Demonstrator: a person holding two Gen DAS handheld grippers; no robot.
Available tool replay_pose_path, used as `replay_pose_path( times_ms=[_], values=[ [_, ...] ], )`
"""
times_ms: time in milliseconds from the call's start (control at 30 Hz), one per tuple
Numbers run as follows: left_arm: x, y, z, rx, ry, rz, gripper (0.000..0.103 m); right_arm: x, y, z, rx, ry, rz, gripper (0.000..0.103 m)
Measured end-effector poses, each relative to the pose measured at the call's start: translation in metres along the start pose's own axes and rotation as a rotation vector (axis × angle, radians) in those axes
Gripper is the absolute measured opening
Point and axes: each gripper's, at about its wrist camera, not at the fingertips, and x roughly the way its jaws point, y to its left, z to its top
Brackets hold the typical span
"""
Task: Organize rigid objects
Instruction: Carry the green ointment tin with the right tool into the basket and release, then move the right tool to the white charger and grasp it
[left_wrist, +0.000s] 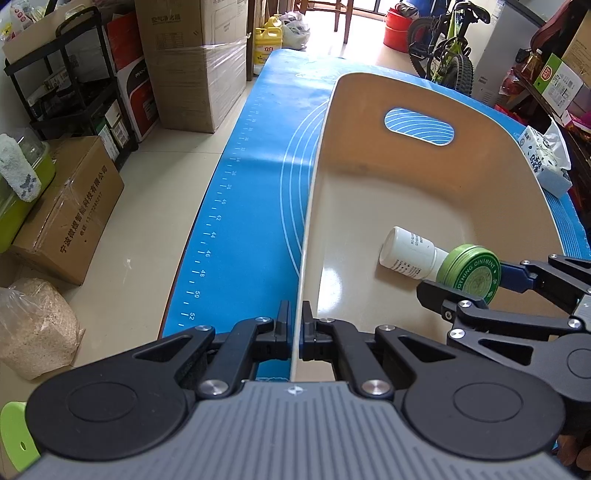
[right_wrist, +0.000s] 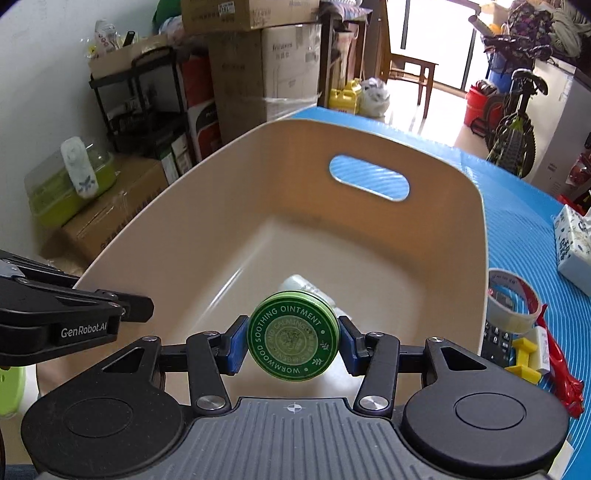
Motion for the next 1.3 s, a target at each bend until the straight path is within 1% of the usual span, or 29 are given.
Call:
replay_pose_path(
  times_ms=[67, 133, 167, 233, 367, 467, 533, 700, 900, 1000, 1133, 1300],
  values=[
    [0.0, 0.0, 0.0, 0.001, 0.0, 0.002, 0.005, 0.004, -0.001, 0.0, 0.008, 0.029, 0.003, 0.055],
    [0.001, 0.0, 0.0, 0.001, 0.002, 0.001, 0.005, 0.003, -0.003, -0.001, 0.023, 0.032, 0.006, 0.056],
    [0.001, 0.0, 0.0, 0.002, 0.003, 0.002, 0.005, 0.002, -0.005, -0.002, 0.03, 0.027, 0.004, 0.061],
    [0.001, -0.001, 0.0, 0.002, 0.003, 0.002, 0.005, 0.001, -0.006, -0.003, 0.032, 0.018, 0.01, 0.066],
    [0.001, 0.0, 0.0, 0.002, 0.004, 0.003, 0.005, -0.004, -0.009, -0.005, 0.038, -0.003, 0.019, 0.07],
    [0.002, 0.0, 0.0, 0.004, 0.004, 0.005, 0.005, -0.015, -0.014, -0.004, 0.051, -0.035, 0.024, 0.071],
    [0.002, 0.0, -0.001, 0.005, 0.004, 0.006, 0.005, -0.025, -0.019, -0.004, 0.067, -0.067, 0.02, 0.073],
    [0.002, 0.0, -0.001, 0.004, 0.004, 0.007, 0.005, -0.051, -0.037, -0.004, 0.131, -0.139, 0.012, 0.074],
    [0.002, 0.0, -0.001, 0.004, 0.004, 0.006, 0.005, -0.082, -0.072, -0.014, 0.214, -0.195, -0.051, 0.077],
    [0.002, 0.0, -0.001, 0.005, 0.004, 0.006, 0.005, -0.095, -0.094, -0.025, 0.254, -0.21, -0.099, 0.079],
    [0.002, 0.0, -0.001, 0.005, 0.004, 0.007, 0.005, -0.104, -0.125, -0.045, 0.309, -0.191, -0.183, 0.081],
    [0.003, 0.0, -0.001, 0.004, 0.006, 0.006, 0.005, -0.102, -0.167, -0.072, 0.436, -0.145, -0.255, 0.082]
  ],
)
